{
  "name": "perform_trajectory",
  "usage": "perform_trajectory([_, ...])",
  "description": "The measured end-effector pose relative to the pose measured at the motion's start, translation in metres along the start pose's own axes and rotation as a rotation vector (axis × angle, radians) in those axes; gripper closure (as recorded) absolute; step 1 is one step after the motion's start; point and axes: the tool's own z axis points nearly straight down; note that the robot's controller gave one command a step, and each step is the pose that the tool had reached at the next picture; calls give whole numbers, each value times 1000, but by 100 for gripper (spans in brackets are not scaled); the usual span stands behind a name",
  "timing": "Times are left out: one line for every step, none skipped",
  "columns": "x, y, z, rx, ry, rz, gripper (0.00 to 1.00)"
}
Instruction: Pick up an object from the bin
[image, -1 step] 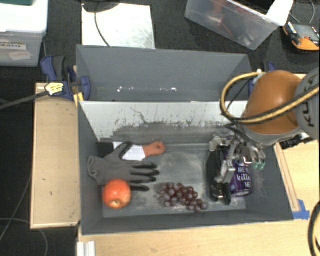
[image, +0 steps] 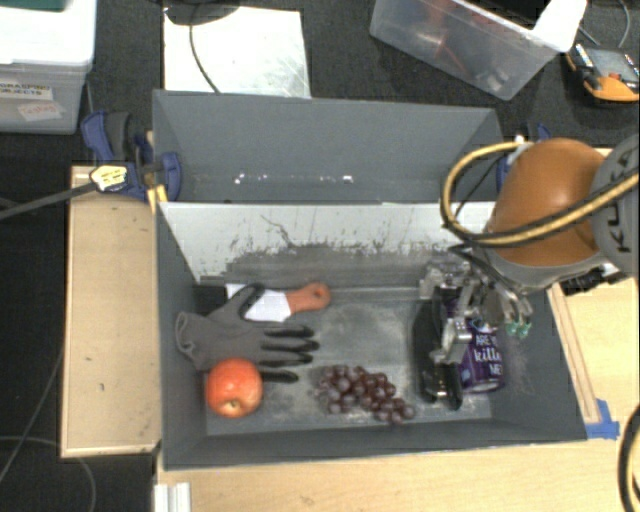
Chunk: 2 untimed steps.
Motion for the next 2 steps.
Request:
perform_trajectory([44,68,101,-2,4,-156,0])
perform_trajectory([36,73,39,3,-10,-170,0])
